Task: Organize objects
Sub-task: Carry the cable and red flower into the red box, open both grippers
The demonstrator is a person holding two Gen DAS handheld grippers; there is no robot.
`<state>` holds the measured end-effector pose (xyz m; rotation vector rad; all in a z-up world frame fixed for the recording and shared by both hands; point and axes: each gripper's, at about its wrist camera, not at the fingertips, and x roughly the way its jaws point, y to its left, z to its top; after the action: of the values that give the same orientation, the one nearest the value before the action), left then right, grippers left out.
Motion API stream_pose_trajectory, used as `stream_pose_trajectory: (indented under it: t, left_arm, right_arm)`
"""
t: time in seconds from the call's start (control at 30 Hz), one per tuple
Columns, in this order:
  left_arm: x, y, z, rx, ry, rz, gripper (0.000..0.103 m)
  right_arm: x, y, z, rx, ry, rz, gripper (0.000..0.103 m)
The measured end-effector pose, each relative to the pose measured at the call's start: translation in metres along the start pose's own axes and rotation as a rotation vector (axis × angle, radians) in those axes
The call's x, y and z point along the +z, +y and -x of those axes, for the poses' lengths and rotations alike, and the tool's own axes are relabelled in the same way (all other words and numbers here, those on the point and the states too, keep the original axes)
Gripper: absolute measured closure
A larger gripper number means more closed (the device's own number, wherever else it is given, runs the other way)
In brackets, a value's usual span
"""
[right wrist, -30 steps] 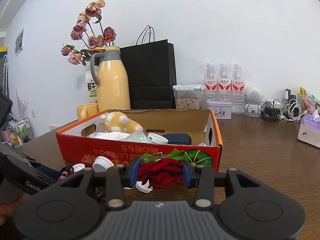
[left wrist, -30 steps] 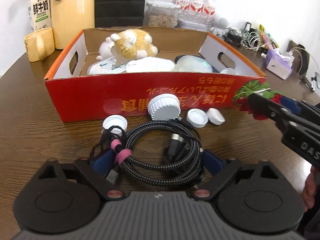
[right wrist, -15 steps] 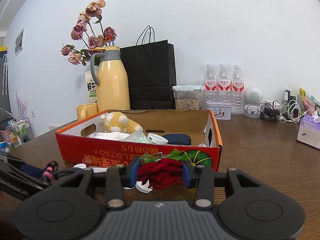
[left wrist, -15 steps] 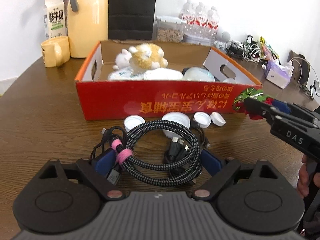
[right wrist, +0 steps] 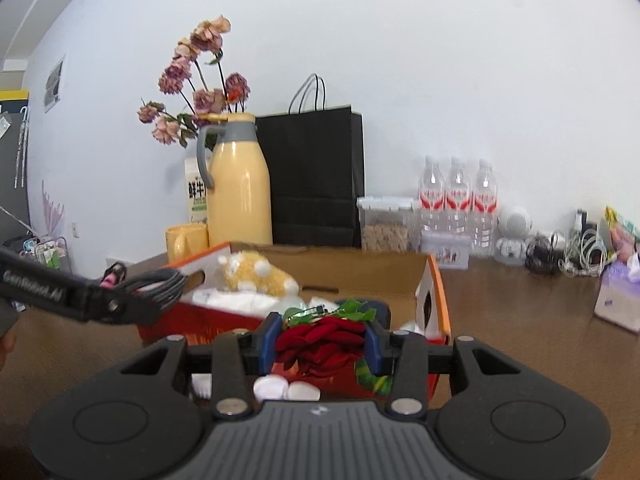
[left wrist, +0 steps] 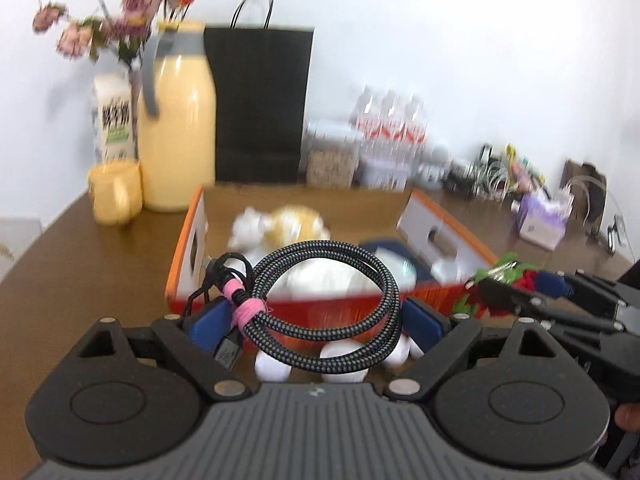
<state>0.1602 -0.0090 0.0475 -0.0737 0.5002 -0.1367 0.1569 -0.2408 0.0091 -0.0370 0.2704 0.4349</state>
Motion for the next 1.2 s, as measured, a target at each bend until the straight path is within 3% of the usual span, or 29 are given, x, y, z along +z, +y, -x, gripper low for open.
stream_pose_trajectory:
  t: [0.23,0.47,0.77,1.07,1.13,1.2]
  left_arm:
    - [0.037,-0.012,-0.030,-0.007,-0.080,-0.003,0.010]
    - [0.065,-0.024,-0.069,0.004,-0.122,0.004,0.010]
    - [0.073,-0.029,-0.123,0.065,-0.087,0.026,0.010]
    - [0.062,-0.023,-0.136,0.076,-0.031,0.004,0.006]
    - [0.060,-0.022,-0.131,0.091,-0.053,-0.006,0.000]
    - [0.058,-0.022,-0.125,0.103,-0.080,-0.009,0.000]
  right_arm:
    - [0.036,0.003,-0.022,-0.041,-0.063,0.054,0.062]
    - [0.055,-0.004,-0.070,-0.093,-0.040,0.069,0.062]
    - [0.046,-0.027,-0.138,-0.153,0.029,0.007,0.062]
    - [0.030,-0.033,-0.146,-0.123,0.097,0.000,0.059]
    - [0.028,-0.031,-0.142,-0.123,0.094,0.006,0.050]
    - [0.029,-0.029,-0.139,-0.125,0.088,0.011,0.022]
